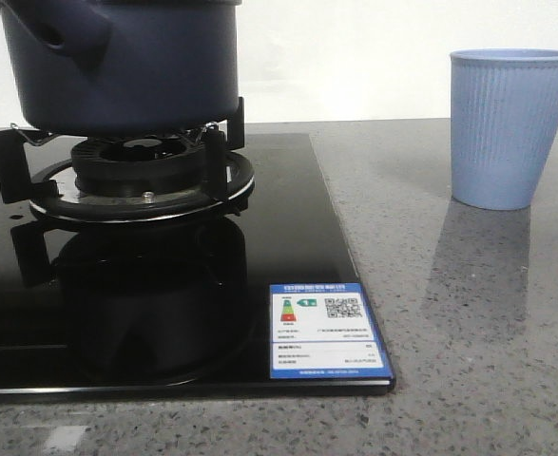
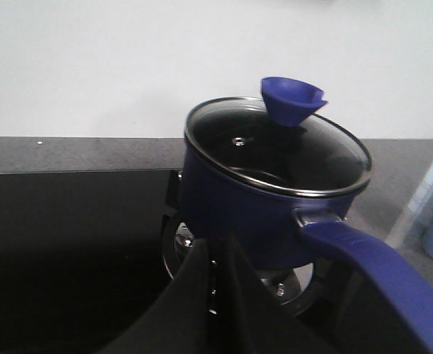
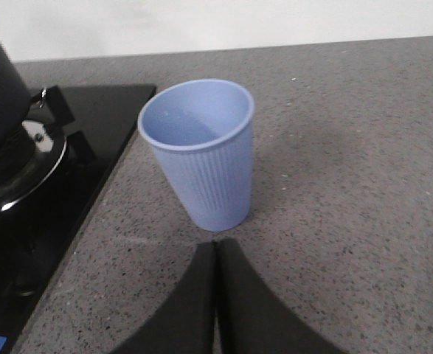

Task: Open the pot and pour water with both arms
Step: 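Move the left gripper over the blue knob of the pot lid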

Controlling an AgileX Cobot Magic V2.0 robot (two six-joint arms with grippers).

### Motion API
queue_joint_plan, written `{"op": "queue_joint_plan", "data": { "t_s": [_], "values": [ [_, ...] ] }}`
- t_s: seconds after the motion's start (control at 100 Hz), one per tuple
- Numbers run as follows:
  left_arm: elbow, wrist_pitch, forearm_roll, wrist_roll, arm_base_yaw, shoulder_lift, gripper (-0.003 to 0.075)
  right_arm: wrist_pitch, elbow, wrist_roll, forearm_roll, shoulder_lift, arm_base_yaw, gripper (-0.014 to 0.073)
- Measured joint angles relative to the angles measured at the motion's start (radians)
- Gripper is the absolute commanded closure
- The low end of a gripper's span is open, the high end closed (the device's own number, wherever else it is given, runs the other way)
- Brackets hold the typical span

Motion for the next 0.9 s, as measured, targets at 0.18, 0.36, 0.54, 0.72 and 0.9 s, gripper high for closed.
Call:
{"op": "queue_joint_plan", "data": {
  "t_s": [0.18, 0.36, 0.54, 0.72, 0.9],
  "values": [
    [-0.026, -0.037, 0.0, 0.017, -0.08, 0.067, 0.0719, 0.002, -0.019, -0.022, 0.0, 0.049, 0.015, 0.0655],
    [-0.038, -0.1, 0.0, 0.02, -0.128, 0.108, 0.057, 0.002, -0.036, -0.033, -0.002, 0.052, 0.015, 0.0463],
    [-0.039, -0.116, 0.0, 0.021, -0.14, 0.131, 0.0367, 0.002, -0.042, -0.035, -0.002, 0.052, 0.015, 0.0148],
    [-0.039, -0.124, 0.0, 0.023, -0.14, 0.135, 0.0334, 0.002, -0.042, -0.036, -0.002, 0.052, 0.015, 0.0148],
    [-0.039, -0.127, 0.0, 0.023, -0.14, 0.135, 0.0334, 0.002, -0.042, -0.037, -0.002, 0.053, 0.015, 0.0148]
  ]
}}
